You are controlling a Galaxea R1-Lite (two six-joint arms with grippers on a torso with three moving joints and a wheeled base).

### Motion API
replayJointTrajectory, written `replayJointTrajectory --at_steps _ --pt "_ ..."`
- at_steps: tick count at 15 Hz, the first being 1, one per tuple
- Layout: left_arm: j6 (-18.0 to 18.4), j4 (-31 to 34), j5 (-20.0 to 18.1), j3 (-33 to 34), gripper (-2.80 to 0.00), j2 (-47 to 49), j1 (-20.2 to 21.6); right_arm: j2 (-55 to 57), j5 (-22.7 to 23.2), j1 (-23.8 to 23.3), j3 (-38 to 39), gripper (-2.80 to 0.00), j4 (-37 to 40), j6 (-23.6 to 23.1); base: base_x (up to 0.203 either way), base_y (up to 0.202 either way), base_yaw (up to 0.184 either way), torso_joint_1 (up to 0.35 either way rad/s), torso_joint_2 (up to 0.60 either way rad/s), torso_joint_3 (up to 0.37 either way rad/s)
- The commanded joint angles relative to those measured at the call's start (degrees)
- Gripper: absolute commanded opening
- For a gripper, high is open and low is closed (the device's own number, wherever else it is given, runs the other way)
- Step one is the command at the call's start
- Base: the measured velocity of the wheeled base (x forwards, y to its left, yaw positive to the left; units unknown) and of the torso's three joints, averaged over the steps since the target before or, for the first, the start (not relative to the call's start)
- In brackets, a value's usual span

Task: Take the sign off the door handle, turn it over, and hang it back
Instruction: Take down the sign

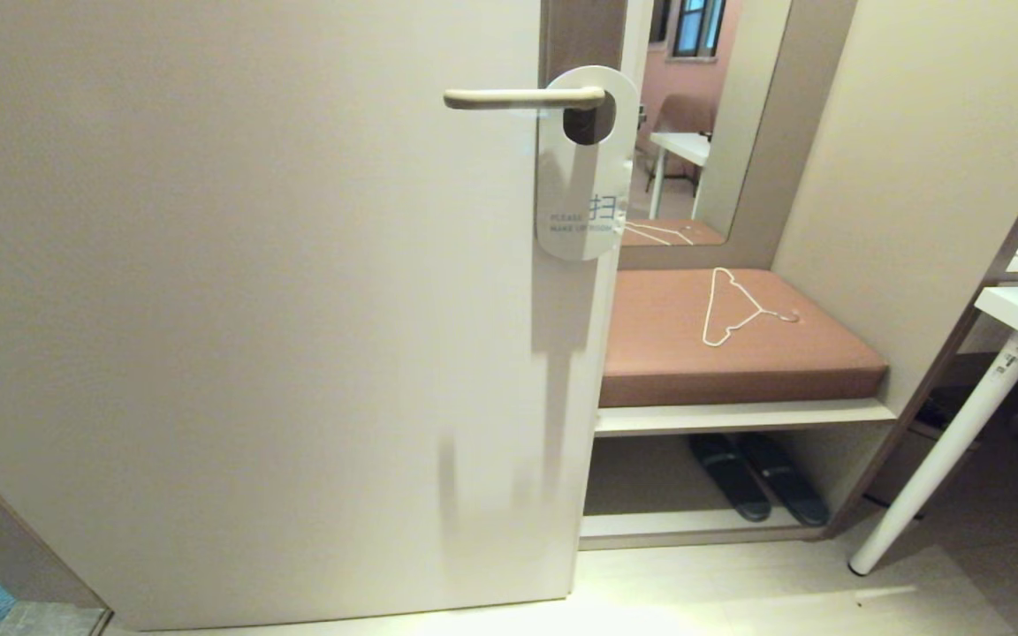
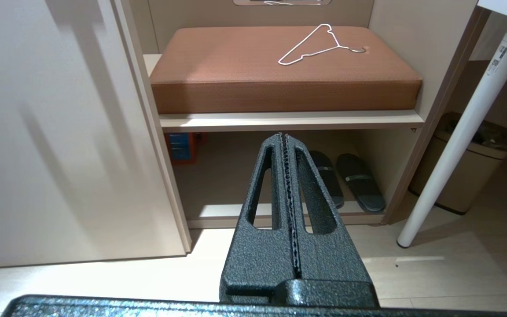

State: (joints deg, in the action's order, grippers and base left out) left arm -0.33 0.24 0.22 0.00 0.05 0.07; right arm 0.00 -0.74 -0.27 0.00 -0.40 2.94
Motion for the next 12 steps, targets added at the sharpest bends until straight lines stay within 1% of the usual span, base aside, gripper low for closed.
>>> replayJointTrajectory --at_steps 1,6,9,12 --pt "-0.02 0.02 0.01 0.00 -2.80 0.04 0.01 0.00 -0.05 0.00 0.00 -2.80 -0.04 -0.04 0.000 0.000 0.000 0.000 0.00 0.000" --pt "-0.02 0.02 0.04 0.00 -2.80 0.04 0.01 0.00 0.05 0.00 0.00 -2.80 -0.04 -0.22 0.000 0.000 0.000 0.000 0.00 0.000" --pt "-0.02 0.02 0.04 0.00 -2.80 0.04 0.01 0.00 0.65 0.00 0.00 -2.80 0.05 -2.66 0.000 0.000 0.000 0.000 0.00 0.000" --pt "-0.02 0.02 0.04 0.00 -2.80 0.04 0.01 0.00 0.74 0.00 0.00 -2.80 0.05 -2.94 0.000 0.000 0.000 0.000 0.00 0.000"
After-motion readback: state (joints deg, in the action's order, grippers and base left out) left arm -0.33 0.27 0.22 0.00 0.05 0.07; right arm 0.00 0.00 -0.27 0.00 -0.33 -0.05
